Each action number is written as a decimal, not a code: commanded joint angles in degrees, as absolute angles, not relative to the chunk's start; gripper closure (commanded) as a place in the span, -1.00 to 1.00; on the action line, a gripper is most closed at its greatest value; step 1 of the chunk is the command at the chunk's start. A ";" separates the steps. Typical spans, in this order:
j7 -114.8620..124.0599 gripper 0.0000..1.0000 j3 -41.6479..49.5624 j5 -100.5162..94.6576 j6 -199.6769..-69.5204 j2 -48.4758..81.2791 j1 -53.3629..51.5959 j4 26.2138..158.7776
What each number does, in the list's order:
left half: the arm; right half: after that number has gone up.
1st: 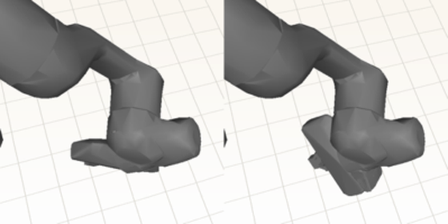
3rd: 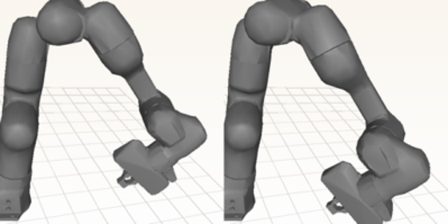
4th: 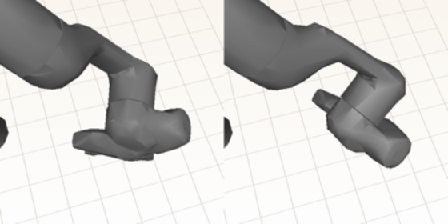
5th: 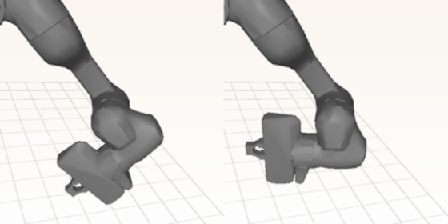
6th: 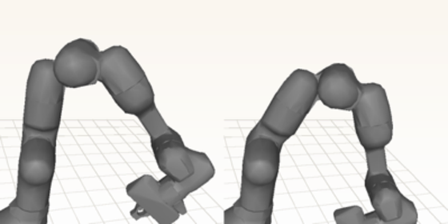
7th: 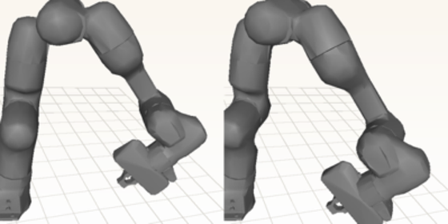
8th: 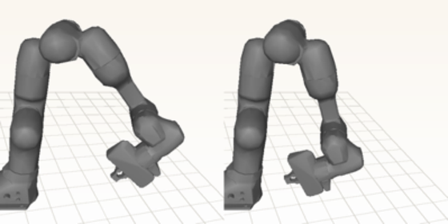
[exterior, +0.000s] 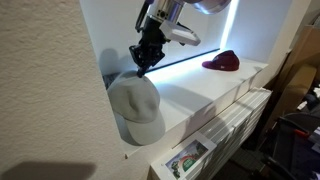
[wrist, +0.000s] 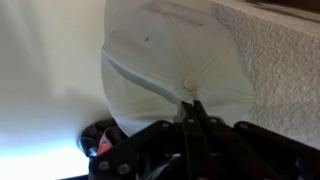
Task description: Move the gray hat to the right
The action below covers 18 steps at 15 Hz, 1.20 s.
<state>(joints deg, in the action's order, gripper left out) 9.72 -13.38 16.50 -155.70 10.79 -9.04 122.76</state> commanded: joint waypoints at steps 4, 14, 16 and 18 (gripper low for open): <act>20.23 0.99 -10.34 8.57 -165.90 1.26 -11.85 125.16; 57.54 0.99 -12.22 -33.47 -160.31 -21.15 1.59 120.12; 62.60 0.99 -12.32 -36.94 -159.00 -23.89 5.27 120.17; 68.16 0.99 -12.42 -40.48 -158.61 -25.94 9.69 120.62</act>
